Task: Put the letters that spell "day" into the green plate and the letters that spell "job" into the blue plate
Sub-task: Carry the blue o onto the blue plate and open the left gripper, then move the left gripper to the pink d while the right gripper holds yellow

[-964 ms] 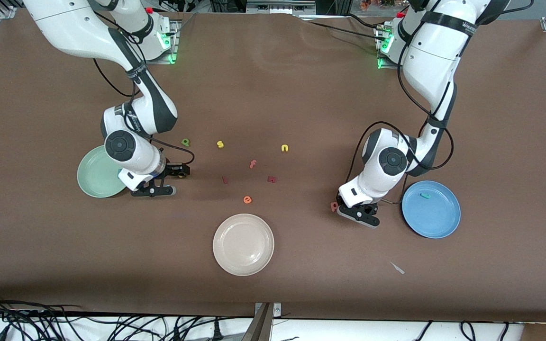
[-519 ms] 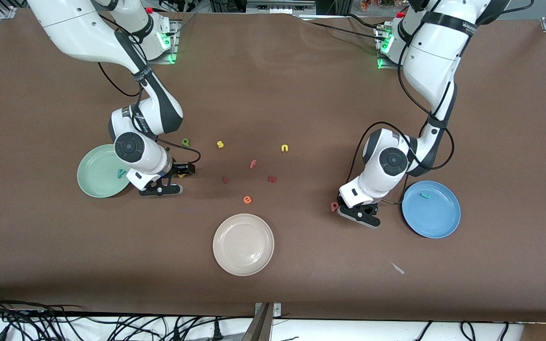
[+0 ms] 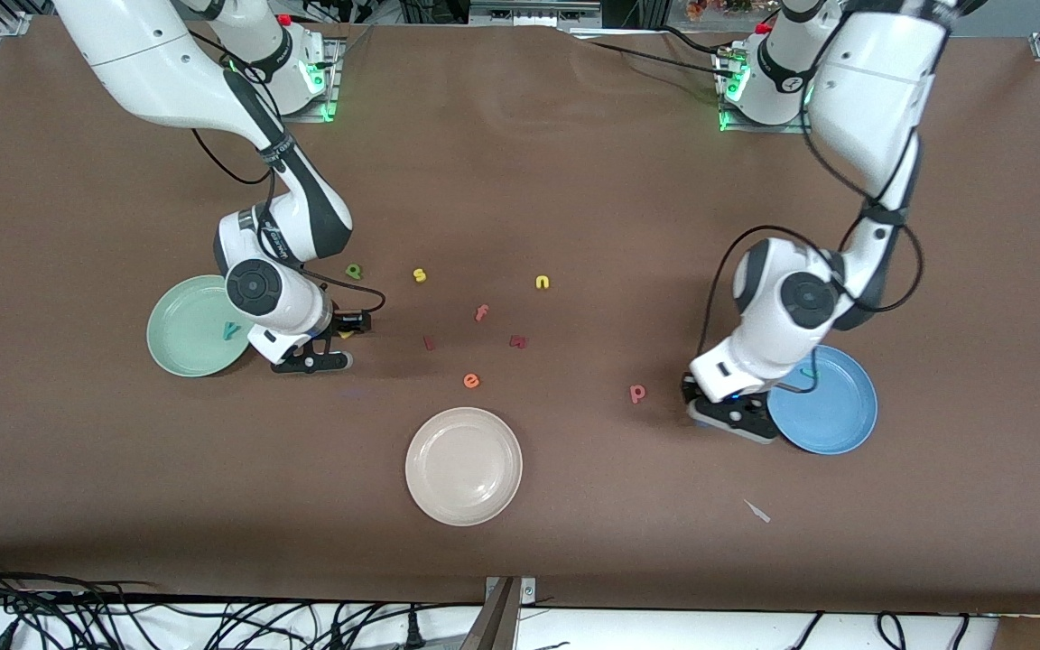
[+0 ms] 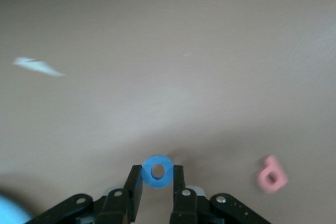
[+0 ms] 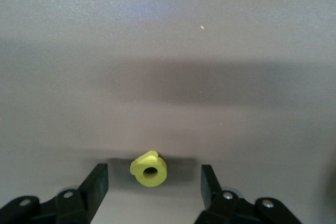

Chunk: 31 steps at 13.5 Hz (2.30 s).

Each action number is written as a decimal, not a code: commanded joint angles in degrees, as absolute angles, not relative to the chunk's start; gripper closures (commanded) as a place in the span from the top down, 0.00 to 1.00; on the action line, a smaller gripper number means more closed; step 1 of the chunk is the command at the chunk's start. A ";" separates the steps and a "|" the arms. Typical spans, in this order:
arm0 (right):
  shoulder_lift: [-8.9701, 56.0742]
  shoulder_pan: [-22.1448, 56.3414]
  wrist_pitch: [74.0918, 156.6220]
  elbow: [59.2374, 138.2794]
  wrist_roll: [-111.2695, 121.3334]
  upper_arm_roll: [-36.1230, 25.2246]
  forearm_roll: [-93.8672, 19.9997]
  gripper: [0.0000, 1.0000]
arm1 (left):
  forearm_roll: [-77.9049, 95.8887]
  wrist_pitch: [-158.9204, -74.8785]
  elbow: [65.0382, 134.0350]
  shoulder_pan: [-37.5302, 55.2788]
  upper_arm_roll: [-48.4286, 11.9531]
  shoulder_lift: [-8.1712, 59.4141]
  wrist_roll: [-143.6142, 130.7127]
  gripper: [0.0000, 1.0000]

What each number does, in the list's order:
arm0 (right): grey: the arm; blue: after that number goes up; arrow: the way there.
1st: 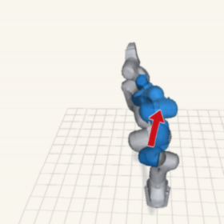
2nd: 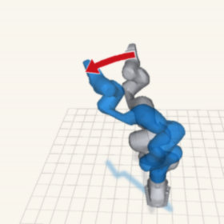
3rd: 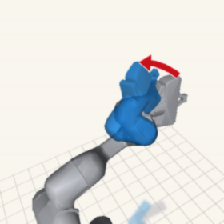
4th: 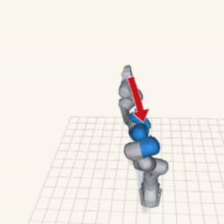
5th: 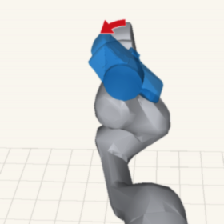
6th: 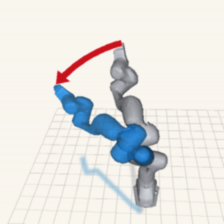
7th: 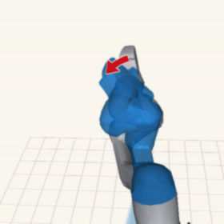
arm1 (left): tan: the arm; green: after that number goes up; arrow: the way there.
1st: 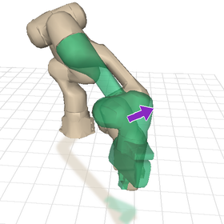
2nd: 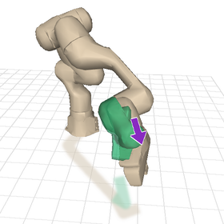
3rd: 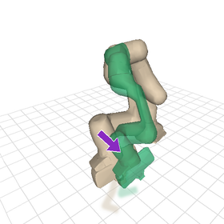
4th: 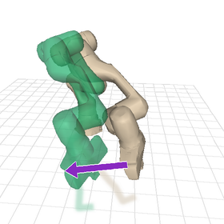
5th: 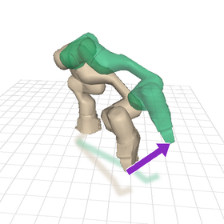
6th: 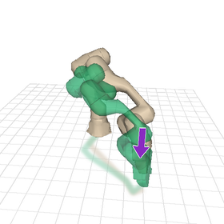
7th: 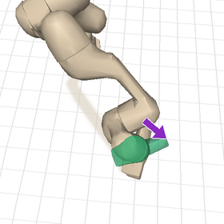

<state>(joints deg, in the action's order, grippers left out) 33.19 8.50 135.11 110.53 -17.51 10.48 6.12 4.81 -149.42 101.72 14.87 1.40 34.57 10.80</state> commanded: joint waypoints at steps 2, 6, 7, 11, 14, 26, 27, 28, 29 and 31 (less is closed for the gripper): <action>33.40 8.61 135.62 110.65 -17.58 11.16 5.27 0.73 | 5.36 -148.45 115.12 6.61 0.88 24.10 26.68 0.17; 33.49 8.61 135.62 110.74 -17.58 11.16 5.27 0.64 | 5.54 -148.45 117.86 3.52 0.97 23.03 32.00 0.65; 33.49 8.61 135.70 110.74 -17.40 11.16 5.27 0.64 | 6.15 -148.45 117.60 3.60 0.97 23.11 31.82 0.80; 33.49 8.61 135.79 110.74 -17.31 11.16 5.27 0.57 | 6.06 -148.45 117.07 4.66 0.44 23.03 28.74 0.84; 33.49 8.53 135.79 110.74 -17.40 11.16 5.27 0.49 | 6.15 -148.45 114.10 8.51 -0.70 24.51 23.07 0.83; 33.84 8.53 137.46 110.83 -17.49 11.16 5.27 0.45 | 6.07 -149.06 98.00 24.34 0.26 40.43 -7.12 0.82; 33.84 8.53 137.46 110.83 -17.49 11.16 5.27 0.44 | 6.06 -149.06 98.00 24.35 0.26 40.69 -7.12 0.79; 33.92 8.53 137.46 110.83 -17.49 11.16 5.27 0.43 | 5.98 -149.15 98.00 24.35 0.26 41.04 -7.12 0.79; 33.93 8.53 137.46 110.83 -17.40 11.16 5.27 0.42 | 5.98 -149.50 97.74 24.35 0.44 41.57 -7.12 0.78; 34.10 8.53 137.46 110.83 -17.32 11.16 5.27 0.39 | 5.98 -150.38 97.30 24.52 0.62 42.53 -7.12 0.75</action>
<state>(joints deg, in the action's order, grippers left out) 33.55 8.53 136.57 110.64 -17.57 10.98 6.11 4.84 -149.73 99.21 23.51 -0.31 40.86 -7.26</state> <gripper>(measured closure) 0.573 0.211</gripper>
